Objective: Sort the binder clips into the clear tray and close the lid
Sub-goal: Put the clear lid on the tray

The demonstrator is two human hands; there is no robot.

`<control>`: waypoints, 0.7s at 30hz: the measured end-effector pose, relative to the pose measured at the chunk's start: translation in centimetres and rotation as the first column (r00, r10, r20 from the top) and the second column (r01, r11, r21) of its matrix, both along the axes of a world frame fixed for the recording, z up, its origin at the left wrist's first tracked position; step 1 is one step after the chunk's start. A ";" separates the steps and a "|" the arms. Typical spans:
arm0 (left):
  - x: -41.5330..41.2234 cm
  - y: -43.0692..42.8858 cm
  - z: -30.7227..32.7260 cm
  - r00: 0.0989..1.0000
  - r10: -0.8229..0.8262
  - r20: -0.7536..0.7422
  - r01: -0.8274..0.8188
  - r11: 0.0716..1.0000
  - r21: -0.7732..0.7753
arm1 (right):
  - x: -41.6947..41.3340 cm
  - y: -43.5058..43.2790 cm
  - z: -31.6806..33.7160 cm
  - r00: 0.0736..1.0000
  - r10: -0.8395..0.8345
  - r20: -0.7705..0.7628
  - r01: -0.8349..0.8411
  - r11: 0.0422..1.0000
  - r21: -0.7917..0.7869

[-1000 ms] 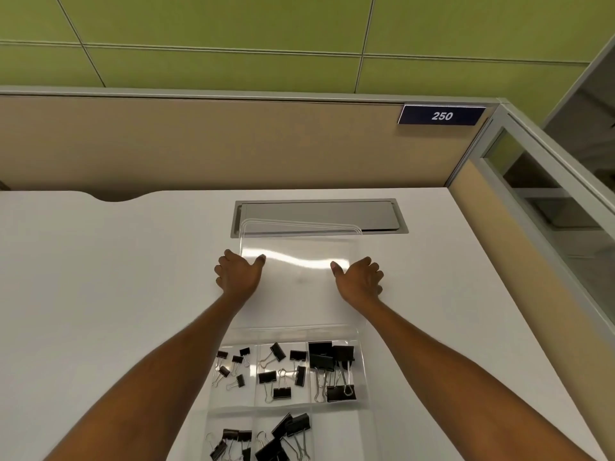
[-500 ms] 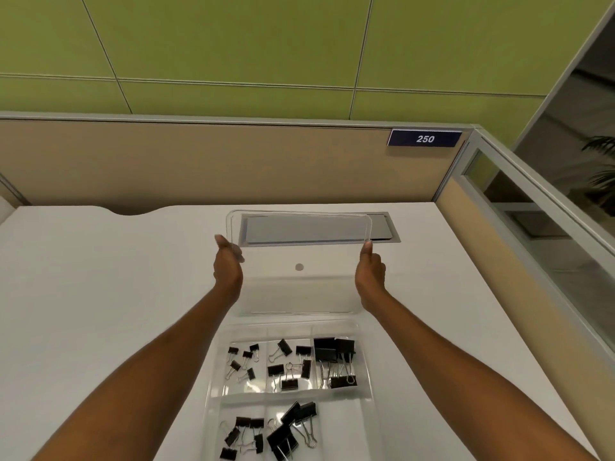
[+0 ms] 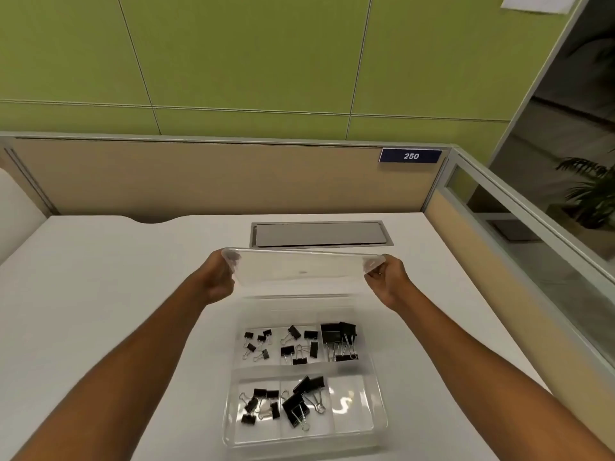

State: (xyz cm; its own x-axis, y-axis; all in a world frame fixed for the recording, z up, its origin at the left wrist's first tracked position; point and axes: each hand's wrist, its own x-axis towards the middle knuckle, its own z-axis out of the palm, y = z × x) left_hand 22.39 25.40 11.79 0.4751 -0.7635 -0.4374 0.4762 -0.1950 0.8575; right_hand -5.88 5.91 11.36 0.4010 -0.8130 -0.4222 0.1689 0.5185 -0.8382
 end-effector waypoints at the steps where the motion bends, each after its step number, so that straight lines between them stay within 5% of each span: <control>1: 0.1 0.9 0.0 0.999 -0.049 -0.014 0.049 0.999 0.008 | -0.4 0.4 0.1 1.000 0.008 0.030 -0.009 1.000 0.021; 4: 0.1 3.3 -0.1 0.986 -0.147 -0.082 0.151 0.987 0.045 | -1.5 1.8 0.2 0.997 0.070 0.013 -0.070 0.997 0.034; 8: -1.1 5.4 -1.0 0.974 -0.218 -0.052 0.223 0.970 0.101 | -2.2 4.1 0.0 0.968 0.156 -0.198 -0.167 0.985 -0.042; 12: -4.0 6.2 -2.8 0.923 -0.284 0.260 0.217 0.941 0.259 | -2.8 6.1 -1.0 0.865 0.293 -0.407 -0.391 0.903 -0.179; 15: -6.1 7.2 -5.4 0.850 -0.270 0.452 0.113 0.932 0.344 | -3.6 7.7 -2.7 0.771 0.236 -0.592 -0.474 0.833 -0.285; 21: -8.8 9.1 -9.0 0.771 -0.310 0.557 -0.078 0.821 0.566 | -4.7 10.0 -6.1 0.687 0.140 -0.713 -0.515 0.787 -0.341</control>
